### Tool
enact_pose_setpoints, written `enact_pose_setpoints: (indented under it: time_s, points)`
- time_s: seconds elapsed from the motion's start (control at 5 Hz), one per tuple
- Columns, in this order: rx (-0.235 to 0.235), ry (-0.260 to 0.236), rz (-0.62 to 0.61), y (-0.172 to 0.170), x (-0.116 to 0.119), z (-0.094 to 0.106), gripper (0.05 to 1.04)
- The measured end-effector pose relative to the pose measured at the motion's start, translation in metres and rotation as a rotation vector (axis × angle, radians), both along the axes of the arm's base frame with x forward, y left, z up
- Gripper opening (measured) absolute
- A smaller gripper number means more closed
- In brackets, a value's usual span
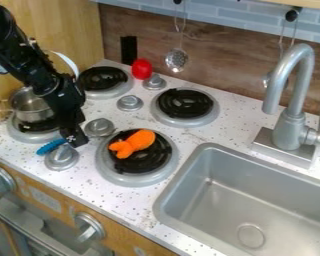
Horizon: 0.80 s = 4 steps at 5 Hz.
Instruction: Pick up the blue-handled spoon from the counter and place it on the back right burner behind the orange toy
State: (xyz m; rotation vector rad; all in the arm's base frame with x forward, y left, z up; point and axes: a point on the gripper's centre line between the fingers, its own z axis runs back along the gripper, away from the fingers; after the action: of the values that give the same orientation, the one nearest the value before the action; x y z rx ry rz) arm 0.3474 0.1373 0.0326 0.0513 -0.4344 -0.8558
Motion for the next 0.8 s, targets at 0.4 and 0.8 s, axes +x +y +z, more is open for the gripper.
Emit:
enact_pose_setpoints:
  time_s: [0.4, 0.8]
  points:
    - [0.06, -0.091, -0.022, 0.007, 0.002, -0.005, 0.687]
    - [0.078, -0.072, -0.044, 0.002, 0.004, -0.021, 0.2]
